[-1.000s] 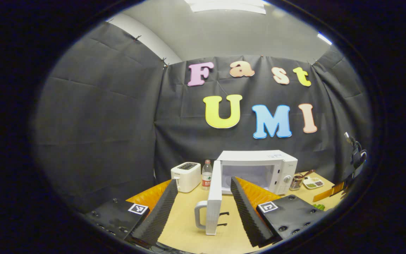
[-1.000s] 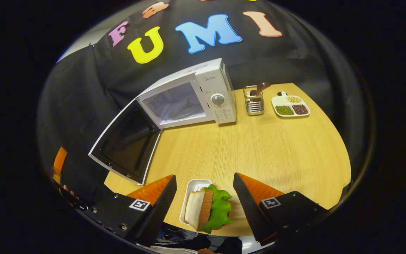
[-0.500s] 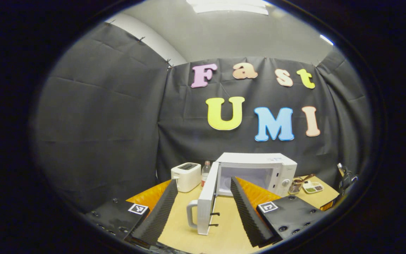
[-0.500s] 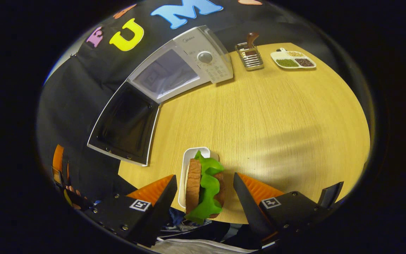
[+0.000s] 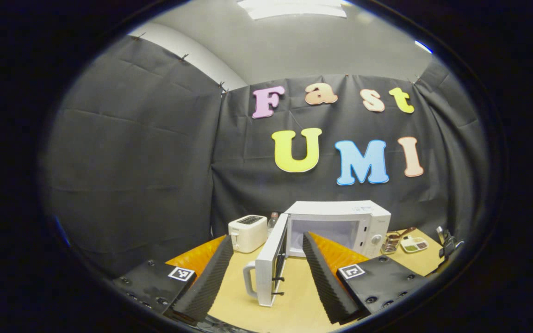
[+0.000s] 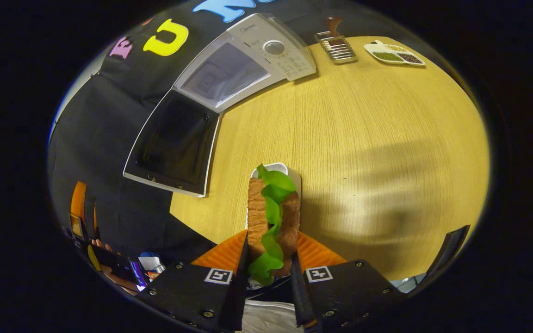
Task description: Open the microwave oven with the left hand, put the food in, and close the microwave oven.
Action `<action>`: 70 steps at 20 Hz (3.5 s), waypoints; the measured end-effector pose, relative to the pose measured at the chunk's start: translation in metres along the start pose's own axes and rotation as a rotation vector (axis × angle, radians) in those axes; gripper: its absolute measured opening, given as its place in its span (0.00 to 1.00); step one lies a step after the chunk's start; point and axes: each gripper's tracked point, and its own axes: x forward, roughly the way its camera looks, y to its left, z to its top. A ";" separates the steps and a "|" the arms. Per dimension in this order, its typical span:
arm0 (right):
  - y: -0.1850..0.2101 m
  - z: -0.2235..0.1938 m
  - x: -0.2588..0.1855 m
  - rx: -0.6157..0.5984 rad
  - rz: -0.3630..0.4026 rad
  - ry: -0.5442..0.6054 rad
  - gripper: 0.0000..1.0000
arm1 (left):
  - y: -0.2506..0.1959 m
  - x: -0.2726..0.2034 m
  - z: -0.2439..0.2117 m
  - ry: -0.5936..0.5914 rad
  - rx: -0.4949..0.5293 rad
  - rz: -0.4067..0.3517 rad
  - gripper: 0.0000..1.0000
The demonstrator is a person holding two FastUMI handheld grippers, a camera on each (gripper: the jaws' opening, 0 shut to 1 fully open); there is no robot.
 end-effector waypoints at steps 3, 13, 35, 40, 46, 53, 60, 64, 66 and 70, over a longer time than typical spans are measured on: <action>0.015 0.010 -0.006 -0.037 0.019 -0.029 0.43 | 0.011 0.005 0.005 -0.013 0.008 0.014 0.97; 0.105 0.097 0.010 -0.013 0.129 -0.190 0.43 | 0.079 0.072 0.002 -0.029 -0.051 0.021 0.97; 0.136 0.344 0.200 0.198 0.021 -0.687 0.42 | 0.265 0.173 -0.022 0.020 -0.027 0.122 0.97; 0.131 0.382 0.229 0.225 0.003 -0.744 0.42 | 0.263 0.170 -0.029 0.068 0.014 0.121 0.97; 0.108 0.396 0.239 0.229 -0.125 -0.814 0.43 | 0.255 0.171 -0.035 0.089 0.059 0.108 0.97; 0.077 0.382 0.222 0.039 -0.407 -0.835 0.95 | 0.241 0.176 -0.040 0.088 0.060 0.074 0.97; 0.096 0.365 0.144 -0.116 -0.467 -0.918 0.98 | 0.207 0.180 -0.066 0.086 0.037 0.005 0.96; 0.118 0.345 0.085 -0.228 -0.452 -0.963 0.98 | 0.183 0.186 -0.099 0.115 0.045 -0.038 0.97; 0.123 0.334 0.060 -0.265 -0.440 -0.983 0.98 | 0.170 0.190 -0.118 0.152 0.039 -0.062 0.97; 0.120 0.316 0.011 -0.309 -0.454 -1.023 0.98 | 0.146 0.187 -0.156 0.228 0.032 -0.096 0.94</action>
